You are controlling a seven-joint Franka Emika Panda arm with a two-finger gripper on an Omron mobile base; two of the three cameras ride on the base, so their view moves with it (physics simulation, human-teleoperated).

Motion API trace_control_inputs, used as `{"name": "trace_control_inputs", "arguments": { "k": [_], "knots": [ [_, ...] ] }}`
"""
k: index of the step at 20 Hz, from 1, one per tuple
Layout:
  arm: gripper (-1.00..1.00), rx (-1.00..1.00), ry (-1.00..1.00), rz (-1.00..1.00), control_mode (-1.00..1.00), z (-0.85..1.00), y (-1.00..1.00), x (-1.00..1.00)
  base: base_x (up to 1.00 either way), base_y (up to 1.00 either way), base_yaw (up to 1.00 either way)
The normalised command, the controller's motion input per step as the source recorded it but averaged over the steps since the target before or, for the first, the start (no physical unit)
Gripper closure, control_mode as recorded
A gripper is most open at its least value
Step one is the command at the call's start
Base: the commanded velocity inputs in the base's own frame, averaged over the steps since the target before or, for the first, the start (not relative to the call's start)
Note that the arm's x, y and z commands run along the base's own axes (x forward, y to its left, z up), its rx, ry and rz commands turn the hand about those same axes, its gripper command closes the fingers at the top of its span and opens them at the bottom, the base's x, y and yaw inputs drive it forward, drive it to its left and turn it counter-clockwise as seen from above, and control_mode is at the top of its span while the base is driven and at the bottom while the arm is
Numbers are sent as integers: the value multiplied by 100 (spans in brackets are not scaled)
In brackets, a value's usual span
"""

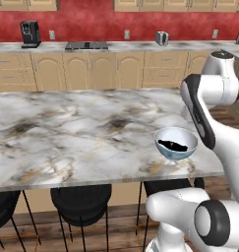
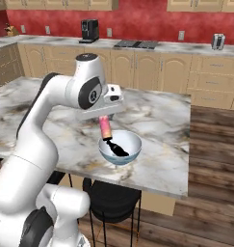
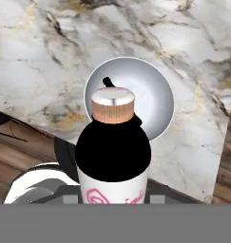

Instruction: Open the fridge, grab two sodas, and place both sodas inside the bowl with ice on the dining counter.

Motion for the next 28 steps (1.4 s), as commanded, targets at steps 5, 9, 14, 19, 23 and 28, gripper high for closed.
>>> {"name": "trace_control_inputs", "arguments": {
  "k": [5, 9, 14, 19, 23, 28],
  "knots": [
    [100, -1, 4, 24, -100, -49, 0, 1, 0, 0, 0],
    [100, -4, 6, 17, -100, -40, 1, 1, 0, 0, 0],
    [100, -3, 8, 19, -100, -42, 7, 23, 0, 0, 0],
    [100, 0, 11, 20, -100, -27, 0, 54, 0, 0, 0],
    [100, 0, 9, 20, -100, -30, 0, 46, 0, 0, 0],
    [100, 0, 6, 18, -100, -29, -7, 23, 0, 0, 0]
  ]
}}
